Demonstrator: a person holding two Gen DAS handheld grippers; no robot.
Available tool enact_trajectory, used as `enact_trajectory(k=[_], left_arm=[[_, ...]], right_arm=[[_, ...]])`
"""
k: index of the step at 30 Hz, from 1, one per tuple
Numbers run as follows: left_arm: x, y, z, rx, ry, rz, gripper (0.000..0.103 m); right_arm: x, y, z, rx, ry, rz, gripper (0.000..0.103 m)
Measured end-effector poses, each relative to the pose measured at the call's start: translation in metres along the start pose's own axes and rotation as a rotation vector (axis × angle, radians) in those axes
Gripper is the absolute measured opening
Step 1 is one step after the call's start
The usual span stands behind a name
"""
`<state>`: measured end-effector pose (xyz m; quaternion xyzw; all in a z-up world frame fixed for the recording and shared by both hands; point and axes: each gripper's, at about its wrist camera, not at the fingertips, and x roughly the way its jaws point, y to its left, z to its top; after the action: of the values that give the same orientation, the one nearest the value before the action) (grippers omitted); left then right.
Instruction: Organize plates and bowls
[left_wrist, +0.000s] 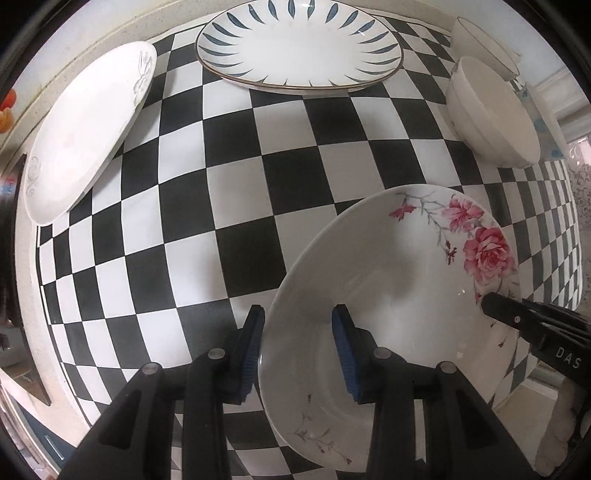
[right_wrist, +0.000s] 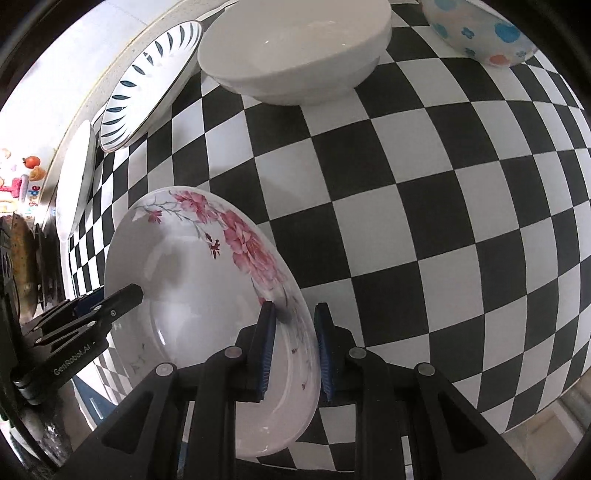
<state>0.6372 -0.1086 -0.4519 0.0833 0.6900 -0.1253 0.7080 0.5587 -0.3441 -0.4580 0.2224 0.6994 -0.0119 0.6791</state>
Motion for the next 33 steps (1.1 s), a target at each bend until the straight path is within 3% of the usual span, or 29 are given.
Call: enact_trajectory(k=[8,16,17,19,23,27,33], left_arm=[[-0.005,-0.027,-0.015,-0.043,0.006,0.036,0.036],[-0.094,0.054,-0.068,-0.271,-0.161,0.096,0.036],[-0.105,0.064,-0.075,-0.288,-0.182,0.109,0.036],[-0.121,0.085,-0.081,-0.318,-0.193,0.125,0.039],[-0.133,0.134,-0.082,-0.399,-0.2,0.084,0.039],[-0.128,0.178,-0.071,-0.441,-0.203,0.057,0.039],[-0.103,0.243,-0.016,-0.454,-0.189,-0.016,0.039]], right_arm=[[0.006,0.007,0.006,-0.023,0.04,0.005,0.023],[-0.056,0.007,-0.007,-0.103,-0.033,-0.027,0.026],[-0.067,0.016,-0.008,-0.129,-0.052,-0.02,0.028],[-0.08,0.034,-0.01,-0.161,-0.085,0.005,0.042],[-0.096,0.087,-0.004,-0.215,-0.131,0.158,0.07],[-0.079,0.153,0.023,-0.229,-0.072,0.242,0.072],[-0.015,0.232,0.085,-0.194,-0.022,0.225,0.072]])
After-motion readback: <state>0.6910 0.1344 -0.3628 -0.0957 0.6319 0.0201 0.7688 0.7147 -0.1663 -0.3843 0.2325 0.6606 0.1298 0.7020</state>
